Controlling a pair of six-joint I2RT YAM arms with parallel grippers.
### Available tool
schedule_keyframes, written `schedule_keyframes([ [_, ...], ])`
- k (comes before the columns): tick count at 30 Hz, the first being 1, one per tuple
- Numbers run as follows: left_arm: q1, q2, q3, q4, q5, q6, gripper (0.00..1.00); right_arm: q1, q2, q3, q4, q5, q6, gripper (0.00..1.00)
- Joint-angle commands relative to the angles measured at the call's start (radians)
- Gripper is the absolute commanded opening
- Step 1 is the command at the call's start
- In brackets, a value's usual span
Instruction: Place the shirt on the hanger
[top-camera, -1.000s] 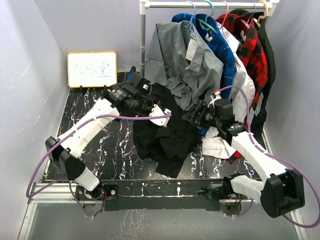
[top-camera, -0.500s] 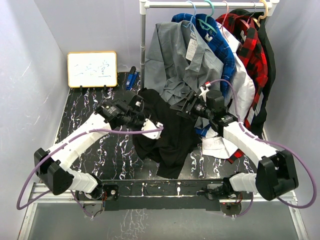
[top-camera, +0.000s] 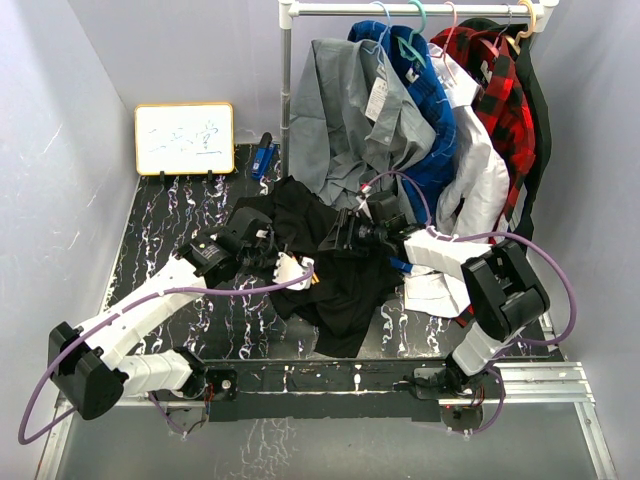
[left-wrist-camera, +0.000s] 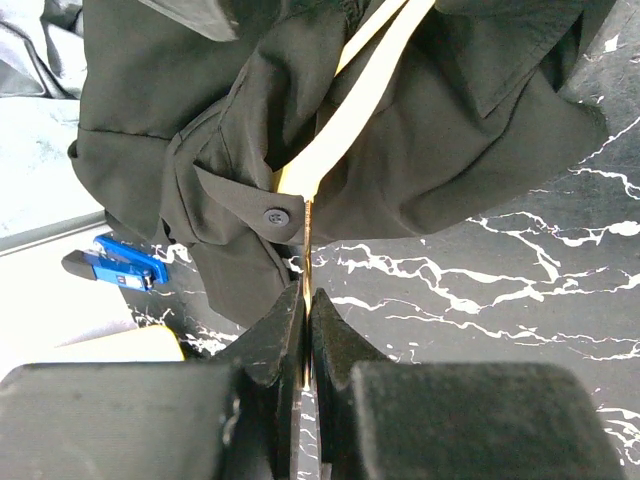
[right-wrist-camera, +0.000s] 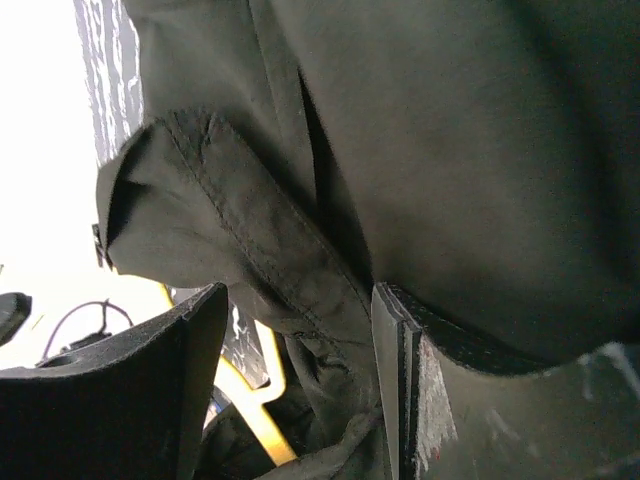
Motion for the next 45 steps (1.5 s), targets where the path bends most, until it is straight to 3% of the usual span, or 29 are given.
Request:
schedule_keyframes([
  [1, 0.003, -0.039, -0.009, 0.035, -0.039, -0.039, 0.0, 0.046, 0.024, 0.067, -0.027, -0.002, -0.105, 0.56],
  [10, 0.003, -0.031, 0.028, 0.052, -0.051, -0.042, 0.0, 0.088, 0.009, 0.037, -0.101, 0.097, -0.161, 0.65],
  [12, 0.002, -0.028, 0.05, 0.049, -0.052, -0.044, 0.0, 0.097, 0.006, 0.023, -0.1, 0.113, -0.163, 0.55],
  [16, 0.003, -0.012, 0.109, 0.034, -0.049, -0.061, 0.0, 0.102, -0.006, 0.012, -0.055, 0.09, -0.141, 0.14],
  [18, 0.003, -0.006, 0.13, 0.029, -0.046, -0.065, 0.0, 0.108, -0.02, 0.021, -0.042, 0.089, -0.131, 0.0],
  [30, 0.003, 0.006, 0.09, 0.051, -0.062, -0.052, 0.0, 0.191, -0.159, 0.252, -0.227, 0.178, -0.134, 0.0],
  [37, 0.003, -0.003, 0.08, 0.04, -0.063, -0.058, 0.0, 0.204, -0.205, 0.191, -0.239, 0.214, -0.133, 0.0],
  [38, 0.003, -0.009, 0.079, 0.024, -0.061, -0.056, 0.0, 0.204, -0.206, 0.171, -0.243, 0.238, -0.136, 0.09],
  [39, 0.003, -0.017, 0.074, -0.002, -0.056, -0.05, 0.0, 0.204, -0.205, 0.153, -0.246, 0.259, -0.142, 0.31],
  [40, 0.003, -0.029, 0.059, -0.025, -0.054, -0.037, 0.0, 0.204, -0.2, 0.134, -0.241, 0.272, -0.149, 0.41],
  [42, 0.003, -0.067, 0.001, -0.057, -0.047, -0.01, 0.0, 0.203, -0.185, 0.106, -0.223, 0.282, -0.156, 0.51],
  [45, 0.002, -0.144, -0.124, -0.085, -0.013, 0.02, 0.0, 0.203, -0.144, 0.085, -0.183, 0.276, -0.153, 0.54],
])
